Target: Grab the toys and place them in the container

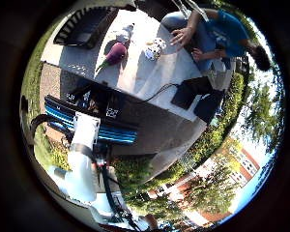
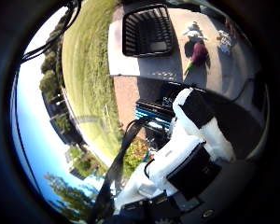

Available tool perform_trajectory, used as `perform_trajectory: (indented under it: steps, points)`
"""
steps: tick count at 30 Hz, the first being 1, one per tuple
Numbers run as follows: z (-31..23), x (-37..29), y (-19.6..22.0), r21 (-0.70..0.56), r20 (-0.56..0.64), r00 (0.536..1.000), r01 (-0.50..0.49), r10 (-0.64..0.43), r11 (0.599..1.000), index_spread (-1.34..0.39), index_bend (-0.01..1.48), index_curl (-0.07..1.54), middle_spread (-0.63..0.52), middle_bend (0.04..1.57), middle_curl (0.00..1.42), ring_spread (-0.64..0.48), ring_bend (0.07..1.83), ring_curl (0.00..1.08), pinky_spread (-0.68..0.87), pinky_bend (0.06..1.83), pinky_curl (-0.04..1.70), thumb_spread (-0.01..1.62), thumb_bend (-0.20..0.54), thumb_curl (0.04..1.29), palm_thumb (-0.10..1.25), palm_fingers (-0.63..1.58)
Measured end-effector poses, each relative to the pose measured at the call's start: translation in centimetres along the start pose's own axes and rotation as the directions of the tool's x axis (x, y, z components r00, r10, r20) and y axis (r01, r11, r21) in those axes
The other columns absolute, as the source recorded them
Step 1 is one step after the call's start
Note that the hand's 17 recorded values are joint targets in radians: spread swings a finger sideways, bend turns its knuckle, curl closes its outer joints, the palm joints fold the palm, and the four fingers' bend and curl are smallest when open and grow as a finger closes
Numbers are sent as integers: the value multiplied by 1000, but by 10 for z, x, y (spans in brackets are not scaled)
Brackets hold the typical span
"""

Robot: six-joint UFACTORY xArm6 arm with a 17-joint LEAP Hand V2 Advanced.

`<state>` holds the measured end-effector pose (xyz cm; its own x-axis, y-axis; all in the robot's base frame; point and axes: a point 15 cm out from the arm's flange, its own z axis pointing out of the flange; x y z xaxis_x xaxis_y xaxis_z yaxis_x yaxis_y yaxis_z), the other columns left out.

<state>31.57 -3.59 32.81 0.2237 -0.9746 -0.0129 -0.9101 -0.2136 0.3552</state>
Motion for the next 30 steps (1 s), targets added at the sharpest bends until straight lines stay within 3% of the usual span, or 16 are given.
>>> perform_trajectory:
  steps: [5,12,19,23,30]
  points:
    - [-5,65,-16,32,-56,994,-93,94,995,-191,184,343,58,156,284,270,309,329,416,403,240,1330,-16,342,711,174]
    - [0,88,-5,31,-36,985,-166,167,986,-194,186,339,55,159,288,269,308,328,415,407,241,1329,-16,345,711,172]
    - [20,103,-10,-10,-11,988,-155,155,988,-195,193,343,54,156,288,266,294,326,409,405,241,1329,-16,347,710,159]
    - [38,122,-29,-14,2,994,-112,112,994,-194,190,342,53,156,287,264,291,327,408,406,242,1325,-15,350,714,156]
    - [49,159,-61,11,13,990,-140,140,990,-193,190,342,53,156,288,258,286,327,407,406,243,1320,-16,352,719,156]
